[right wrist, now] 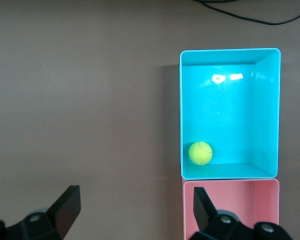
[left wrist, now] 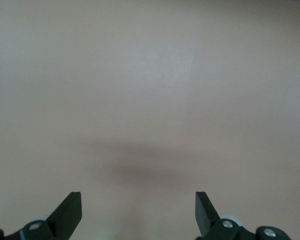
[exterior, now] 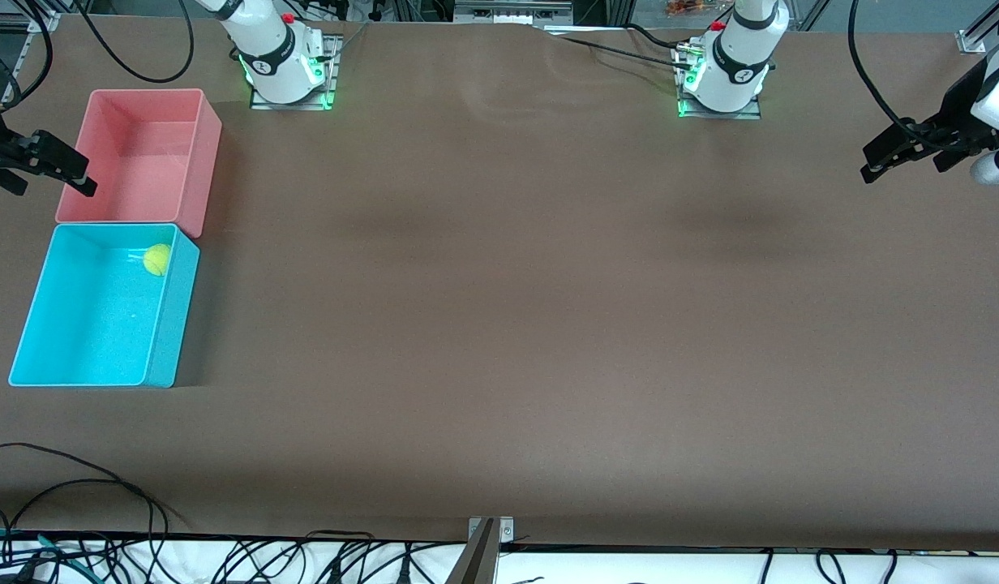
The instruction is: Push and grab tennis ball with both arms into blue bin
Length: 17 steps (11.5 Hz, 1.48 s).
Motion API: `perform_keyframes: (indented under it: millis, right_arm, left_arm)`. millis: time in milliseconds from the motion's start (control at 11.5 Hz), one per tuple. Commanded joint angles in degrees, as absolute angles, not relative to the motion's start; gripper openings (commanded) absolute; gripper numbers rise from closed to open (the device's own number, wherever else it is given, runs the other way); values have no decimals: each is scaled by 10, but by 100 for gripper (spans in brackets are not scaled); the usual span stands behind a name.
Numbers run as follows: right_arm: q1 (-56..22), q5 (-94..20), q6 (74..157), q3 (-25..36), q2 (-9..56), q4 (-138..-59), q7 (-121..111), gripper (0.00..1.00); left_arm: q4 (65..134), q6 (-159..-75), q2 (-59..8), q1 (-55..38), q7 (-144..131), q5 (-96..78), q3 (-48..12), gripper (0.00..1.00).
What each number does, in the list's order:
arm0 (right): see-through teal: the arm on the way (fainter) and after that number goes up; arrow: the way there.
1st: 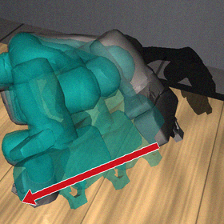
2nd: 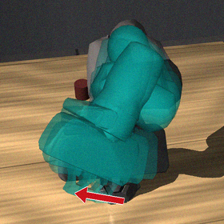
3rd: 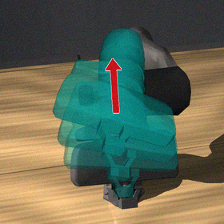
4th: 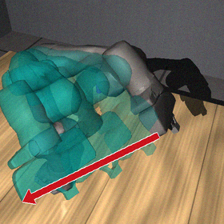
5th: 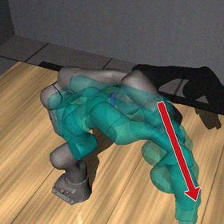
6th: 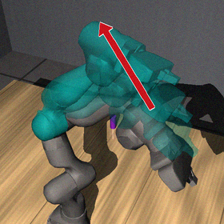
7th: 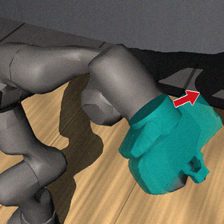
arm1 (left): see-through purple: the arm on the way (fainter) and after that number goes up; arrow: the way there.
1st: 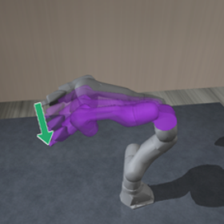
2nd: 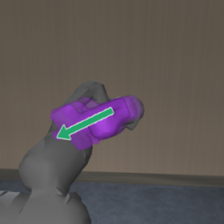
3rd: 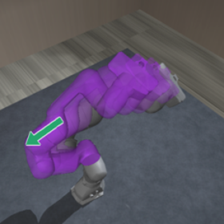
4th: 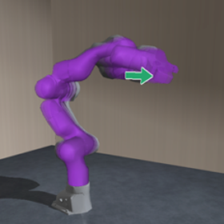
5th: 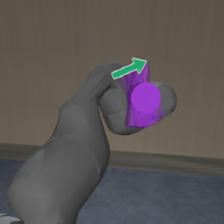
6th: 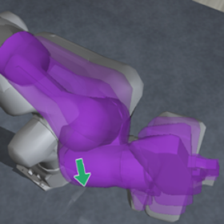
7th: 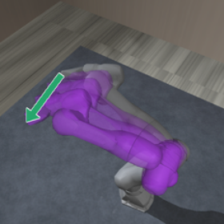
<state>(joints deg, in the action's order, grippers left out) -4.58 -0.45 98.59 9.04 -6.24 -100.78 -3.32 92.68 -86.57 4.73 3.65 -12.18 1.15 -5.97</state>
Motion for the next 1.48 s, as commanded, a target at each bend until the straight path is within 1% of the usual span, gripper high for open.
perform_keyframes:
  millis: [0, 261, 697, 784, 1394]
  right_arm:
    - [-30, -10, 962, 84, -55, -991, -25, 100]
    - [-20, -16, 925, 83, -15, -939, -26, 100]
    - [-18, -13, 919, 83, -6, -936, -27, 100]
    - [-17, -14, 908, 83, -6, -936, -31, 100]
    - [-16, -11, 911, 83, -1, -927, -23, 100]
  left_arm:
    - [911, -852, 40, 36, -125, 9, -60, 100]
    - [910, -852, 40, 37, -125, 10, -60, 100]
    - [911, -852, 40, 38, -125, 9, -60, 100]
    - [911, -852, 40, 38, -125, 10, -60, 100]
    - [911, -852, 40, 39, -125, 10, -59, 100]
